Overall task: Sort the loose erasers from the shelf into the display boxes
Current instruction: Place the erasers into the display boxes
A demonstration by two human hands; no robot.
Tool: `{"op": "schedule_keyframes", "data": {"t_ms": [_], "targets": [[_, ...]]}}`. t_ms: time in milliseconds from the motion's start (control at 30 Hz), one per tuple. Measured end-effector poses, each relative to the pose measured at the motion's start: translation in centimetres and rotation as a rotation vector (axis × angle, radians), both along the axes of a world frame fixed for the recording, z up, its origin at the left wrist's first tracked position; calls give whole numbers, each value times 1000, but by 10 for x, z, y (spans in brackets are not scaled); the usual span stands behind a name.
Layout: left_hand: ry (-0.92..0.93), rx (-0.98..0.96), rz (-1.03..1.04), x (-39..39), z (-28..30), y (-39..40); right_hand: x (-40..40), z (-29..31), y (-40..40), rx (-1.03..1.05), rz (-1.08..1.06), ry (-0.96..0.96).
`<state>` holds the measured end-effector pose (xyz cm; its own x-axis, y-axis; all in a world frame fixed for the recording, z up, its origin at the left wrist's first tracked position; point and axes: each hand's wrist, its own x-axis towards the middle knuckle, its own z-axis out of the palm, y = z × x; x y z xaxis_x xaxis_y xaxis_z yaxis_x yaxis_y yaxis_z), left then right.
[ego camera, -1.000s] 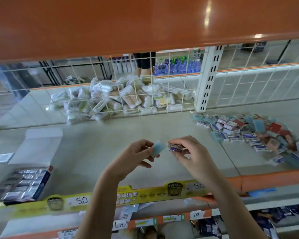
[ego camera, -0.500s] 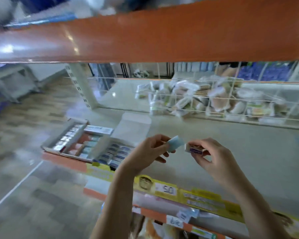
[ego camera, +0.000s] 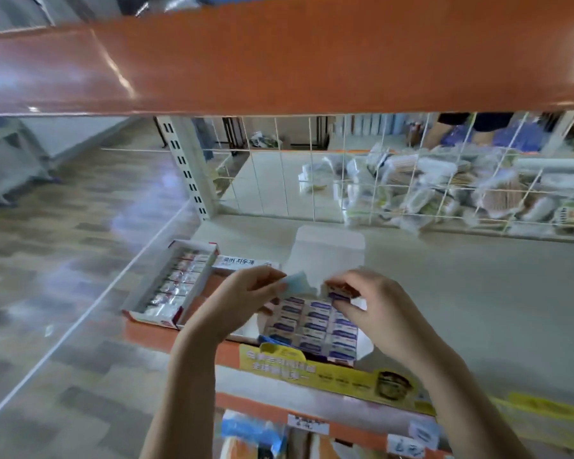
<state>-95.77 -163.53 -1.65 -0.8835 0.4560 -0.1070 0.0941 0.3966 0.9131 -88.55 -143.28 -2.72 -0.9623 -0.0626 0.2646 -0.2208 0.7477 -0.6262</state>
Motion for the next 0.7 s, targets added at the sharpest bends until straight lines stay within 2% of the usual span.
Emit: {"op": "schedule_keyframes", "data": {"t_ms": [267,433,700], "targets": [[35,-74,-81,-19,-13,-25,-9,-5,-27,186,32,-262],[72,-90,-114,-23,-19,-28,-16,-7,-28,330,88,-355],[85,-19,-70,-28,-27,-44,-23,-17,-35,288,106,-437]]}}
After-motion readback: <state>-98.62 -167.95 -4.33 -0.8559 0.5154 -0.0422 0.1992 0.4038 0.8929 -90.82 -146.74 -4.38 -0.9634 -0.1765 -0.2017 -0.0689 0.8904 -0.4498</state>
